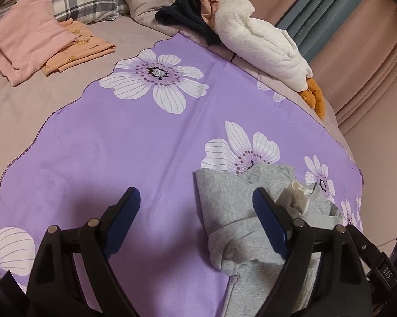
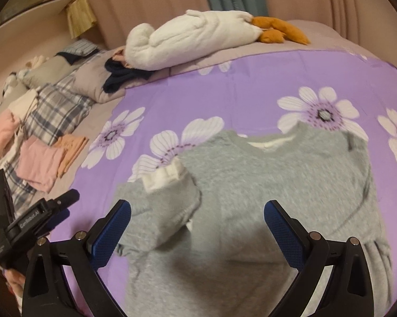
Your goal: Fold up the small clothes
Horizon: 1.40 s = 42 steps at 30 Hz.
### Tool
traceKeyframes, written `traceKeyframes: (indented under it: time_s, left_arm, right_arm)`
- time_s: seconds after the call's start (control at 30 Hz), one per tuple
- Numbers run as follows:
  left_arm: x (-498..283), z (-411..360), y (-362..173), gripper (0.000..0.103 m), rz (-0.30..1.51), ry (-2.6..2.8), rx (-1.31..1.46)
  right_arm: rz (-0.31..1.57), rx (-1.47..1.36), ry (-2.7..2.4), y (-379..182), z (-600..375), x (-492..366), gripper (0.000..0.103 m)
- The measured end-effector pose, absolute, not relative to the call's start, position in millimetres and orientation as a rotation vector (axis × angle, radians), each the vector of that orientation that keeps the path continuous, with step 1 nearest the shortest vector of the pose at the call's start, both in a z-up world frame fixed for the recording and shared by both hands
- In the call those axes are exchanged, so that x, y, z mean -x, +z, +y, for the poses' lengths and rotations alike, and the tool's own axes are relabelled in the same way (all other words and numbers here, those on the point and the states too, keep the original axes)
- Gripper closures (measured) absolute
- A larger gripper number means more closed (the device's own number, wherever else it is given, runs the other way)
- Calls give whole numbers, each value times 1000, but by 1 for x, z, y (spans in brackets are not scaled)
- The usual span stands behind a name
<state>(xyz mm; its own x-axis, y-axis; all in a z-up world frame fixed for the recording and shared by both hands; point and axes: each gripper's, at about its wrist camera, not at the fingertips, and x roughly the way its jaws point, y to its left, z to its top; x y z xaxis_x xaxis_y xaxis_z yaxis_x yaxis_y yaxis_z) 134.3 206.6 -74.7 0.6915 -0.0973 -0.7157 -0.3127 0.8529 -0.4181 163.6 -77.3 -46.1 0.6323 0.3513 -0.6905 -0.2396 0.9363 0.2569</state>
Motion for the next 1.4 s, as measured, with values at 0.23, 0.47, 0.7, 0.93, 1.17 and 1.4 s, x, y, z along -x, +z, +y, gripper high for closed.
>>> traceKeyframes:
  time_s: [0.23, 0.47, 0.7, 0.93, 1.17, 1.4]
  left_arm:
    - [-136, 203, -76, 18, 817, 149, 512]
    - [-138, 201, -79, 18, 829, 149, 504]
    - [-139, 200, -80, 18, 833, 133, 513]
    - [-142, 195, -82, 27, 837, 85, 530]
    - [-151, 181, -91, 37, 880, -2, 541]
    - [-162, 145, -104, 42, 934, -111, 490]
  right_arm:
    - [880, -69, 379, -60, -34, -189, 16]
    - [958, -8, 354, -91, -6, -205, 41]
    - [905, 24, 344, -83, -12, -209, 84]
    - [741, -39, 396, -23, -39, -206, 85]
    - [611, -61, 361, 20, -66, -208, 85]
    - [562, -125, 312, 25, -103, -202, 85]
